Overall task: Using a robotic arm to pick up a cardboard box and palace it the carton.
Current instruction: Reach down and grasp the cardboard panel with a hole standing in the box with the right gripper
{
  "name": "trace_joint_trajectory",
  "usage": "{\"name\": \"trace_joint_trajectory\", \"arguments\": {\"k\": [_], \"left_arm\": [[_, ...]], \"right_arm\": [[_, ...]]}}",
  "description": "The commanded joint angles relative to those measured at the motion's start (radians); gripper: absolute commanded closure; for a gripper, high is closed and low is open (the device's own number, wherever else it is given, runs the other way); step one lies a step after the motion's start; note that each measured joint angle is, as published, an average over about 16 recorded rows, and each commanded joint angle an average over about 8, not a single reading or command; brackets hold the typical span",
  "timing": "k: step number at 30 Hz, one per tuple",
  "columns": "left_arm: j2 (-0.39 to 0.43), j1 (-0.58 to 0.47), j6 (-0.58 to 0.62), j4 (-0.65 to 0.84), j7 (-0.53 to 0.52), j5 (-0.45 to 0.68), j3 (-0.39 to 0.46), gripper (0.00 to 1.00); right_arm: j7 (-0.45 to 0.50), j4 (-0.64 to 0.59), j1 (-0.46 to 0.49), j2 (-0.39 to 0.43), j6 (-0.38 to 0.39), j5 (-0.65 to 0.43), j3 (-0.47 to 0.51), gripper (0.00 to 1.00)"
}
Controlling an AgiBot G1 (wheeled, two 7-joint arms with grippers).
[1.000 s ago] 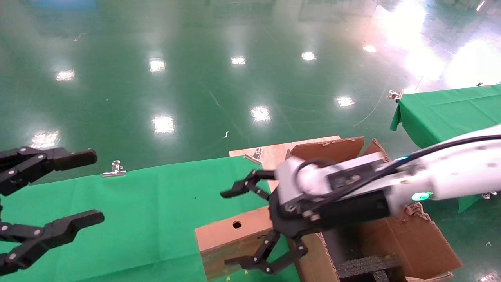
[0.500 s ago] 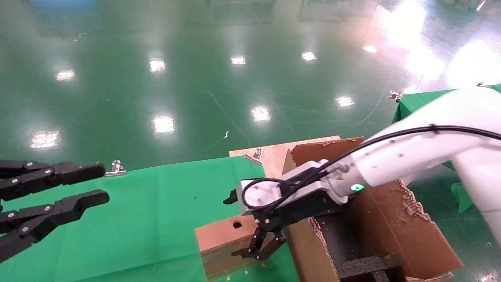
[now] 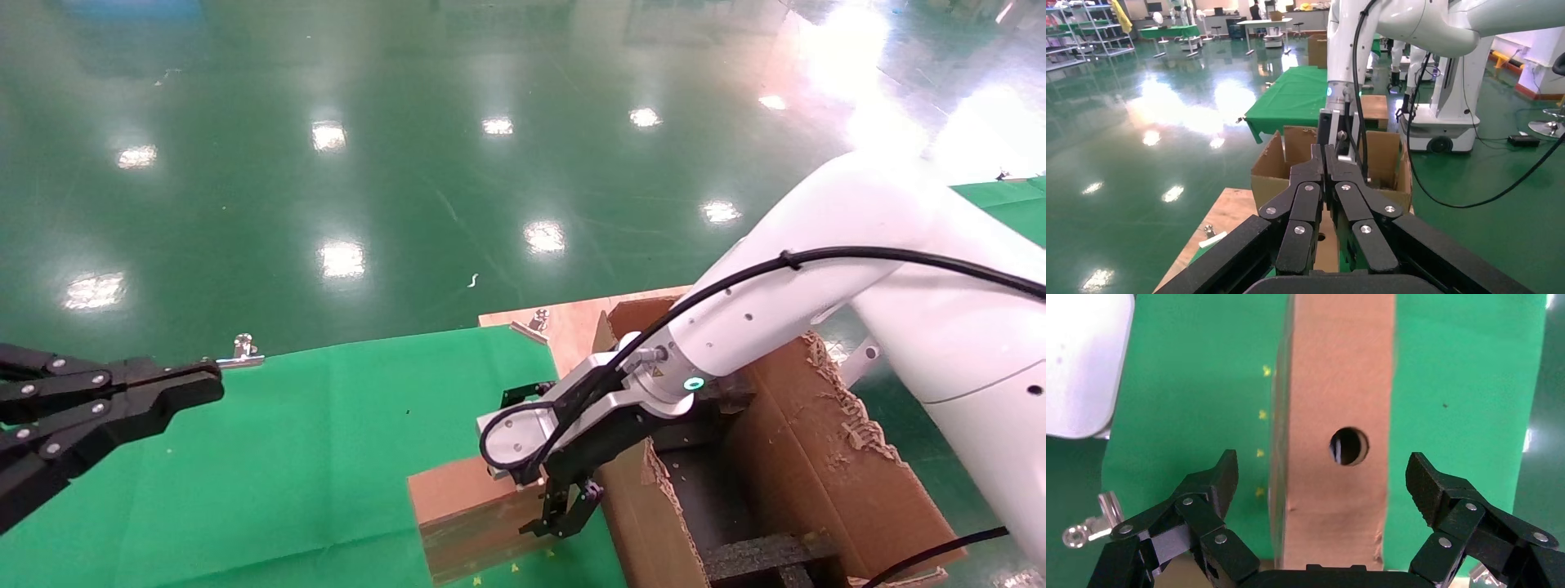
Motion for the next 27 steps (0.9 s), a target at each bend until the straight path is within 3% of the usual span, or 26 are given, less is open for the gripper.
{"name": "trace_joint_trajectory", "arguments": {"k": [1,4,6,7,27], "left_arm": [[0.0,0.0,0.0,0.0,0.0,0.0,0.0,0.38],[0.0,0.0,0.0,0.0,0.0,0.0,0.0,0.02],[0.0,0.0,0.0,0.0,0.0,0.0,0.0,0.0],[0.0,0.0,0.0,0.0,0.0,0.0,0.0,0.0],[0.0,0.0,0.0,0.0,0.0,0.0,0.0,0.0]], "right_arm": [[-0.005,0.0,0.006,-0.006,0.003,-0.01,-0.016,0.35],[-0.007,-0.005,0.011,-0.01,0.005,-0.015,-0.025,0.73],[-0.007,-0.007,0.014,-0.012,0.005,-0.017,-0.029,0.96],[-0.007,-0.007,0.015,-0.012,0.006,-0.018,-0.03,1.0],[-0.008,-0.005,0.01,-0.008,0.006,-0.01,-0.023,1.0]]}}
